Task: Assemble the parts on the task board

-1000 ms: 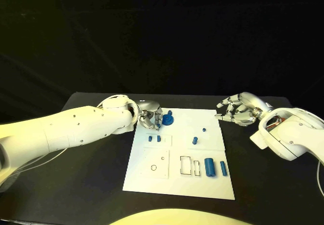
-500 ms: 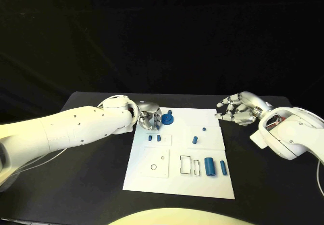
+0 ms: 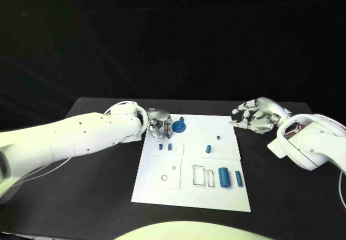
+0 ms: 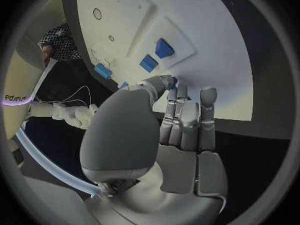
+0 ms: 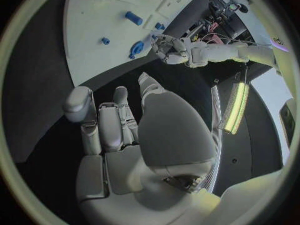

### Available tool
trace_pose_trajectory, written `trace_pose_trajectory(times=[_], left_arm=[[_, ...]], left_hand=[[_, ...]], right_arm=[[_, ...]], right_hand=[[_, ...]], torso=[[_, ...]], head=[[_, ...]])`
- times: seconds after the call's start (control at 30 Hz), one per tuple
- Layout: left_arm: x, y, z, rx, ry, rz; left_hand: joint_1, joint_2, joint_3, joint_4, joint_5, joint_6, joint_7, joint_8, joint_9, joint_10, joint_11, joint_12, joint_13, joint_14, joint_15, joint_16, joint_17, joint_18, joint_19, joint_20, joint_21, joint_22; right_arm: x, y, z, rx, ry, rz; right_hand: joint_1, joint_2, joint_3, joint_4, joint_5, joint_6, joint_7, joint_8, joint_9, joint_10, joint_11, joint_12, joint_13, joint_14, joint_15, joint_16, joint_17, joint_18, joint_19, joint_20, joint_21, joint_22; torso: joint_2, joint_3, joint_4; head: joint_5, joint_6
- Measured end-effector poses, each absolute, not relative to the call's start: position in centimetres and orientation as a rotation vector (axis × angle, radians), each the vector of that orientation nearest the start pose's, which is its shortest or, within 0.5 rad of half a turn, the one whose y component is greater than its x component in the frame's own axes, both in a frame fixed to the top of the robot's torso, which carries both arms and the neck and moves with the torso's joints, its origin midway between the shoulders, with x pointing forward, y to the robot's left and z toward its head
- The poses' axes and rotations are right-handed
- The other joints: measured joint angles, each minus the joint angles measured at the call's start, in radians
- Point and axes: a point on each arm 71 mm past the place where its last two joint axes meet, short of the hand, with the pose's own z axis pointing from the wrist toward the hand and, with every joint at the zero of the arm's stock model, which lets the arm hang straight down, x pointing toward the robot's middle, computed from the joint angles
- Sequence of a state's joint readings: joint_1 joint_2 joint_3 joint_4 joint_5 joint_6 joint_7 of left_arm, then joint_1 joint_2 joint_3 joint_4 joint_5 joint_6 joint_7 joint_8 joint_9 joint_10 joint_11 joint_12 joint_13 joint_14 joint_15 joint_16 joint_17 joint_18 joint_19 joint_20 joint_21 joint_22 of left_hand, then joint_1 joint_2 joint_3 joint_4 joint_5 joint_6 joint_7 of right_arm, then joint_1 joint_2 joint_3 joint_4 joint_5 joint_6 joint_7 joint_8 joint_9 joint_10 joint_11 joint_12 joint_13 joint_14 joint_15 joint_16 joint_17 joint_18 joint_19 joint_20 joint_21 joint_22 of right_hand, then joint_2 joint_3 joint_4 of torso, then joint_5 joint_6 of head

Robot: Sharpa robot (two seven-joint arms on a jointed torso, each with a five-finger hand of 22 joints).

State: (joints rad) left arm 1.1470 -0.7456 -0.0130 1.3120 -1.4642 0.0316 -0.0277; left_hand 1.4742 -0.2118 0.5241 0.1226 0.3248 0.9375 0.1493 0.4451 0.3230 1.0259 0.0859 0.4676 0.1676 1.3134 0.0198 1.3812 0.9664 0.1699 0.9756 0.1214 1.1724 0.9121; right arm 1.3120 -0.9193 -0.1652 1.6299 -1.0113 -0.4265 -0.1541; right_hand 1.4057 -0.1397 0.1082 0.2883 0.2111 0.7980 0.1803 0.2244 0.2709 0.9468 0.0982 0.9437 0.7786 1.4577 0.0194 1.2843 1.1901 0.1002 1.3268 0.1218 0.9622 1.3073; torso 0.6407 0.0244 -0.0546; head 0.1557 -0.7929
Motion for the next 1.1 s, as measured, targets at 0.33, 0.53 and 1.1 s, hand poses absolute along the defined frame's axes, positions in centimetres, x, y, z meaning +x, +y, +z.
trace_pose_trajectory(times=[0.33, 0.53, 1.1], left_arm=[[50.64, 20.67, -23.65, 0.262, 2.012, -0.592], [50.61, 20.54, -23.75, 0.264, 2.014, -0.595], [50.57, 20.65, -23.83, 0.26, 2.014, -0.596]], left_hand=[[0.0, 0.0, 0.0, 0.0, 0.0, 0.001, 0.001, -0.002, 0.0, 0.004, -0.004, 0.0, 0.0, 0.0, 0.0, 0.0, -0.001, 0.0, 0.0, 0.0, 0.0, 0.0], [0.0, 0.0, 0.0, 0.0, 0.0, 0.001, 0.001, -0.002, 0.0, 0.004, -0.004, -0.004, 0.0, 0.0, 0.0, 0.0, 0.002, 0.0, 0.0, 0.0, 0.0, 0.0], [-0.013, -0.003, 0.0, 0.0, -0.004, 0.001, 0.001, -0.015, 0.0, 0.015, 0.0, -0.023, -0.002, 0.007, 0.0, 0.0, 0.005, 0.0, 0.004, 0.004, 0.004, 0.005]], right_arm=[[47.19, -21.91, -17.34, 0.288, 1.74, 0.765], [47.2, -21.91, -17.34, 0.288, 1.74, 0.765], [47.21, -21.93, -17.34, 0.289, 1.74, 0.764]], right_hand=[[0.0, 0.0, 0.0, 0.0, 0.0, -0.001, -0.001, 0.0, 0.0, 0.0, 0.0, 0.0, 0.0, 0.0, 0.0, 0.0, 0.0, 0.0, 0.0, 0.0, 0.0, 0.001], [0.0, 0.0, 0.0, 0.0, 0.0, -0.002, -0.002, 0.0, 0.0, 0.0, 0.0, 0.0, 0.0, 0.0, 0.0, 0.0, 0.0, 0.0, 0.0, 0.0, 0.0, 0.001], [0.0, 0.0, 0.0, 0.0, 0.0, -0.002, -0.002, 0.004, -0.001, 0.0, 0.0, 0.0, -0.005, 0.0, 0.0, -0.022, -0.021, 0.0, -0.004, -0.004, -0.036, -0.008]], torso=[[0.0, -0.0001, 0.0], [0.0, -0.0006, 0.0], [0.0, -0.0001, 0.0]], head=[[0.001, 0.0], [0.0, -0.001], [0.001, -0.001]])
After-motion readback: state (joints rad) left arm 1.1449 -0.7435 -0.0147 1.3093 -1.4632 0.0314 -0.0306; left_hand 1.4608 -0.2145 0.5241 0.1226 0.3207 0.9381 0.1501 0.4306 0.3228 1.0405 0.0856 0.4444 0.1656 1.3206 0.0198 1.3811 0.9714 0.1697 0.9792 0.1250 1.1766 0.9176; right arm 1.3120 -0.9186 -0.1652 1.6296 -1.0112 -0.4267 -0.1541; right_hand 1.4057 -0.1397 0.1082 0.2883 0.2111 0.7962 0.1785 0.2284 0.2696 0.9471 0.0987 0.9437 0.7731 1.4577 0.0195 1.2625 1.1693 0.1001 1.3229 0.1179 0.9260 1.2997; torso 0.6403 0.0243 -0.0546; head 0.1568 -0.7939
